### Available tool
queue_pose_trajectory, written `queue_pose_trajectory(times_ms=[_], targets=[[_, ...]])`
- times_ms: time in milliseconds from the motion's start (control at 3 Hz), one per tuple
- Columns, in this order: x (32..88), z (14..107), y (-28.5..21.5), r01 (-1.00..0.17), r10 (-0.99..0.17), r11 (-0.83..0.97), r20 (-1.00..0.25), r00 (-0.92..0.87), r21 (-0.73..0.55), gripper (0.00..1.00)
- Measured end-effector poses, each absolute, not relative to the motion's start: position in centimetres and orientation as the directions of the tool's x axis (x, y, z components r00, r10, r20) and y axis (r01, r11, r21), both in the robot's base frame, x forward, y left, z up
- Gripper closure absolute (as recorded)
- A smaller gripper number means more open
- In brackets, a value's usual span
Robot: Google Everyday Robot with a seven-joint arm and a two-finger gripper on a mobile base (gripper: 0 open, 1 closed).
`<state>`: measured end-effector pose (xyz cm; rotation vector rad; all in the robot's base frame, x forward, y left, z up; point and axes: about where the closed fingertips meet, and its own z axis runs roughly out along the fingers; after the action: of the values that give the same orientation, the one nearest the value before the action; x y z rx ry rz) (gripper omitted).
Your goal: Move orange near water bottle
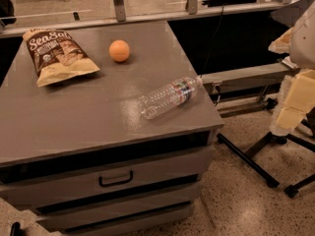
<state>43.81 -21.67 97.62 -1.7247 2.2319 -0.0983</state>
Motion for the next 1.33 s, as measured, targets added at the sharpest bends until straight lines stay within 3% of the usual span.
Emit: queue_pose_trajectory(times_ms=[667, 1000, 1333], targets=[[46.4, 97.3, -21.5, -0.939, -0.955, 0.231, -0.243, -0.169, -0.256, 0.00], [52.3, 96.4, -19.0, -0.952, -0.947, 0.127, -0.321, -0.032, -0.280, 0.00], [59.8, 95.2, -13.0, -0.955, -0.896, 0.029, -0.430, 0.106, -0.294, 0.00]])
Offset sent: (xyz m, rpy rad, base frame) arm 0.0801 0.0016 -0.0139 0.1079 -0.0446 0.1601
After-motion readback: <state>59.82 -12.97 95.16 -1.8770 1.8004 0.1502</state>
